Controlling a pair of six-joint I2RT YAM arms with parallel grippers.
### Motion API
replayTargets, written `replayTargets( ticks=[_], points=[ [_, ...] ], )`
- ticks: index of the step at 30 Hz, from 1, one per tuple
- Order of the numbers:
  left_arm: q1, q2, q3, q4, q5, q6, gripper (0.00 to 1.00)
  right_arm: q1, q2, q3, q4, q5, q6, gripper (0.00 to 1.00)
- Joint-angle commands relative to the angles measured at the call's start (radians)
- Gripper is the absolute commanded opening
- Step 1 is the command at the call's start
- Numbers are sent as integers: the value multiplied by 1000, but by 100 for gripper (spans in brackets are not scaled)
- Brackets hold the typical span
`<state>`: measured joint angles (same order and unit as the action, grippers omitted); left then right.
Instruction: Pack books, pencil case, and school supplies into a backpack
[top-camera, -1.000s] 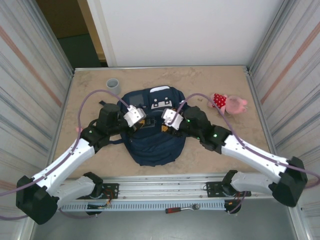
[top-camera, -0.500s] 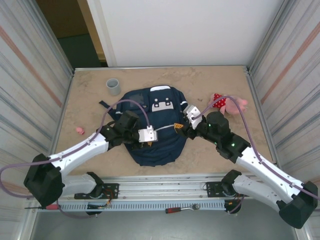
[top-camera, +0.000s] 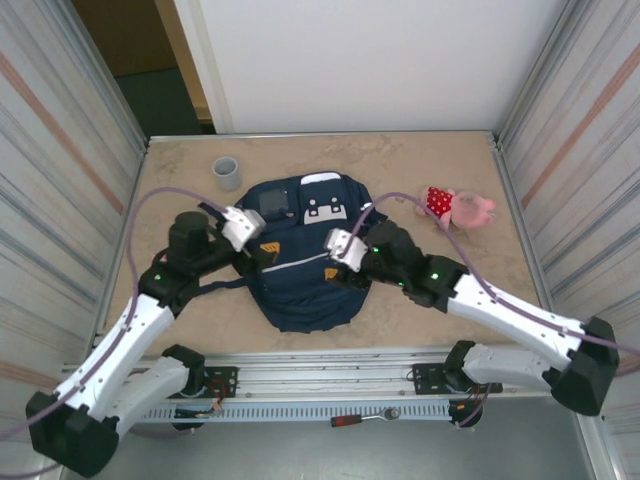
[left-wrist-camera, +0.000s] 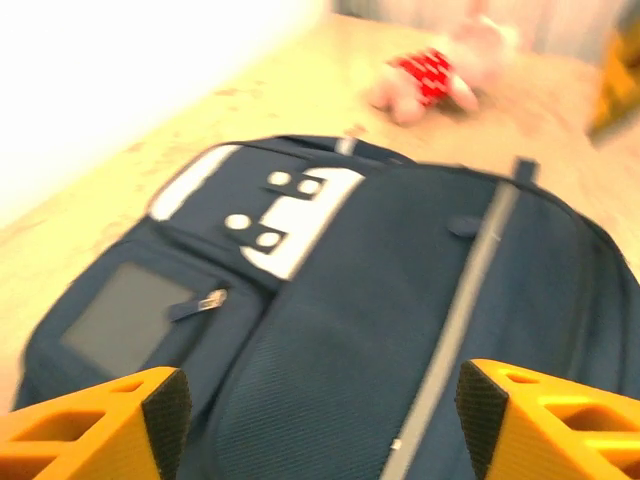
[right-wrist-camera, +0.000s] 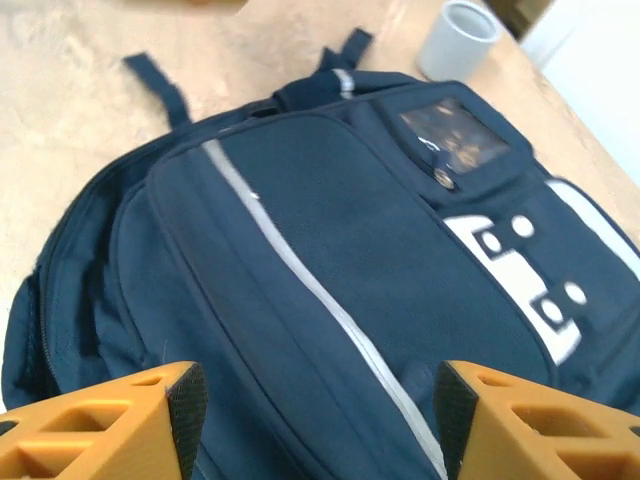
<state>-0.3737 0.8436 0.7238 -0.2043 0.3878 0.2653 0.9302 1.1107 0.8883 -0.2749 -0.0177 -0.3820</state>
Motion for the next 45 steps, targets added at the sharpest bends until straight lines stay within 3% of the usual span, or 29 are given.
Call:
replayTargets(
  ticks=[1, 6, 10, 16, 22, 25, 28, 32, 35, 41, 45],
  points=[
    [94, -44, -17, -16, -36, -222, 73, 62, 102, 66, -72, 86, -179, 62],
    [226, -86, -63, -18, -11, -326, 72, 174, 269, 132, -98, 202, -345, 62],
    [256, -88, -86, -16, -4, -359, 72, 241, 350, 116, -43, 302, -466, 64],
    [258, -80, -101, -4, -4, -374, 72, 235, 412, 110, 18, 308, -496, 73],
    [257, -68, -100, 2, -9, -379, 72, 201, 467, 97, 103, 328, -508, 71],
    [257, -65, -99, 0, -7, -380, 71, 183, 480, 110, 115, 318, -500, 59],
    [257, -67, -98, -13, -8, -357, 71, 174, 469, 115, 105, 302, -503, 34],
    [258, -69, -86, -61, -13, -243, 72, 169, 412, 115, 49, 260, -511, 12],
    [257, -57, -77, -95, 72, -70, 73, 158, 353, 107, 15, 231, -508, 2],
    [257, 57, 7, -314, 305, 343, 74, 127, 212, 95, -38, 167, -497, 0],
    [256, 106, 8, -323, 386, 466, 75, 103, 141, 86, -72, 149, -495, 0]
  ],
)
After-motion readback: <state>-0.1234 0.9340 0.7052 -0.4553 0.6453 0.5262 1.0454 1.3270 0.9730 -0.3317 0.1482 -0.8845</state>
